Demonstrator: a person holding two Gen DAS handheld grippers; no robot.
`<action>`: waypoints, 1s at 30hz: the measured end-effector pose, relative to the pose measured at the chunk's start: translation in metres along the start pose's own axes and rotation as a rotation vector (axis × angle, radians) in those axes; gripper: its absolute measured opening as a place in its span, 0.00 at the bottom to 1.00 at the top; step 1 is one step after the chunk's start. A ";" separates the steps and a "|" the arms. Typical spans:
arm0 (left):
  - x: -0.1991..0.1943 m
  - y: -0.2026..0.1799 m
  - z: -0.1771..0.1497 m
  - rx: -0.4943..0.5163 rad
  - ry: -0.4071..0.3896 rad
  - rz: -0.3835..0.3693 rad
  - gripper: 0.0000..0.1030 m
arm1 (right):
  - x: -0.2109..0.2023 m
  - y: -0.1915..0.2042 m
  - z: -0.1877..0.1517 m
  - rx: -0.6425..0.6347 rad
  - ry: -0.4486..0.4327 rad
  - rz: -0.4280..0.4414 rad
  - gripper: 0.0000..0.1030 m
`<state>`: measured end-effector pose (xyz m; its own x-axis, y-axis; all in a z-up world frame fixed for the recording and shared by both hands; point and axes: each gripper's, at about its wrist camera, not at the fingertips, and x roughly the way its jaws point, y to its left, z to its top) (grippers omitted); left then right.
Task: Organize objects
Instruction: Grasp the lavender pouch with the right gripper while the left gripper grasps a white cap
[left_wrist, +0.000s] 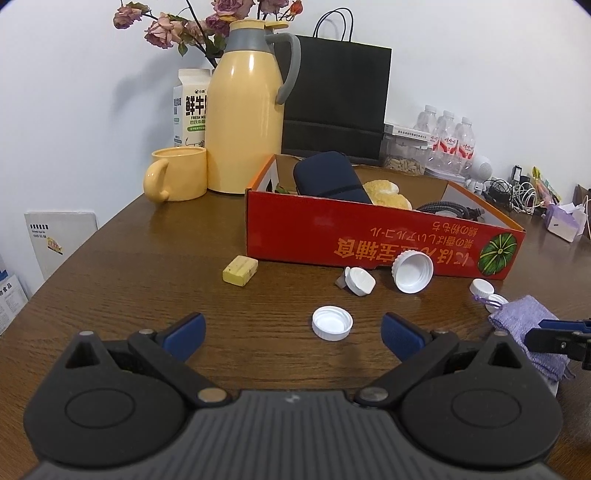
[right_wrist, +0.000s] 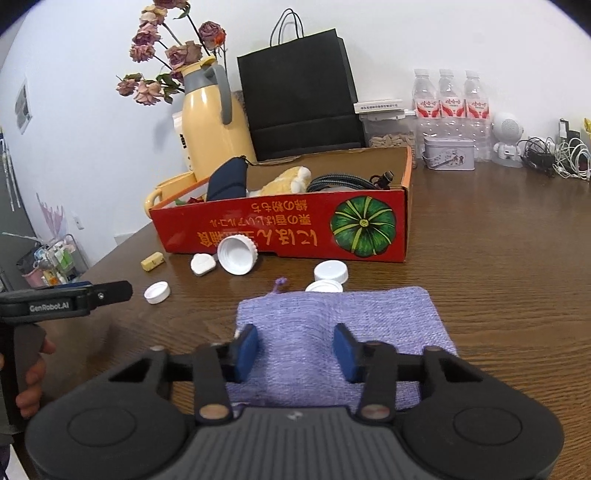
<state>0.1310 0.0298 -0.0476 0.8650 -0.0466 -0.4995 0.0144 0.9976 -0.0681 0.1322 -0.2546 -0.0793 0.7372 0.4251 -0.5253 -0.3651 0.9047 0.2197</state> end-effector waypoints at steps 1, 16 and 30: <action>0.000 0.000 0.000 0.000 0.002 0.001 1.00 | -0.001 0.000 0.000 0.000 -0.005 0.007 0.26; 0.014 -0.011 0.005 0.050 0.045 -0.007 0.99 | -0.021 0.004 0.006 -0.022 -0.124 -0.025 0.07; 0.034 -0.028 0.010 0.083 0.102 -0.088 0.28 | -0.029 0.010 0.014 -0.044 -0.170 -0.042 0.07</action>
<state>0.1650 0.0012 -0.0544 0.8030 -0.1353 -0.5804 0.1331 0.9900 -0.0466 0.1157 -0.2572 -0.0503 0.8366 0.3889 -0.3858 -0.3536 0.9213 0.1620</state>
